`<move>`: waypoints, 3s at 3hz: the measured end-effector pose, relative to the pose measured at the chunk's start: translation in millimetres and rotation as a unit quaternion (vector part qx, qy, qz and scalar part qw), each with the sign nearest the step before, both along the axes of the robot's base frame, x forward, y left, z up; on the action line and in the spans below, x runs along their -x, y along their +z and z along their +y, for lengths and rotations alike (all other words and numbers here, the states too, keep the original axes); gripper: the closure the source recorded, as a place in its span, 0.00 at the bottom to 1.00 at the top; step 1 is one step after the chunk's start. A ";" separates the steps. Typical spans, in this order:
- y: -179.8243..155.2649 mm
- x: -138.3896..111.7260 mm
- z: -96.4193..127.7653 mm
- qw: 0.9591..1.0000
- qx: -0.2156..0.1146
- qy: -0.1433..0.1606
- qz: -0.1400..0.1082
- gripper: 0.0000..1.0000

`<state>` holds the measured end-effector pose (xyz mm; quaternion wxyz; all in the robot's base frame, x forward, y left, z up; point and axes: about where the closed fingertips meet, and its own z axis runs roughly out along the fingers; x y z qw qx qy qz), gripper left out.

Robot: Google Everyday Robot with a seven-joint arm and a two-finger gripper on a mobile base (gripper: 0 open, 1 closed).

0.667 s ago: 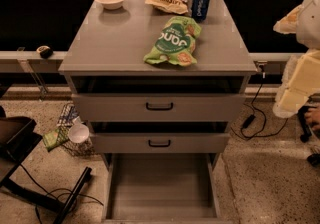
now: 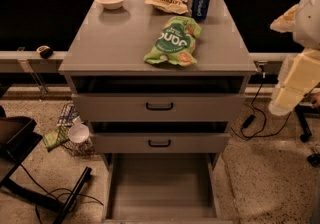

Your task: Place green rice chip bag into bottom drawer

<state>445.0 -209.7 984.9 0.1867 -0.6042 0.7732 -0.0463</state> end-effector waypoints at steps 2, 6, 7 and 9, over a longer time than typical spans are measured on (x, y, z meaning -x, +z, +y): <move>-19.9 -111.5 56.6 0.993 -0.103 0.004 -0.053 0.00; -46.5 -299.4 110.7 0.941 -0.228 -0.251 -0.010 0.00; -69.0 -324.8 122.2 0.927 -0.253 -0.278 0.015 0.00; -77.1 -325.8 126.7 0.929 -0.243 -0.280 0.022 0.00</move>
Offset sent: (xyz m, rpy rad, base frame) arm 0.1947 0.0841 -0.0096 0.4097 -0.1676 -0.1578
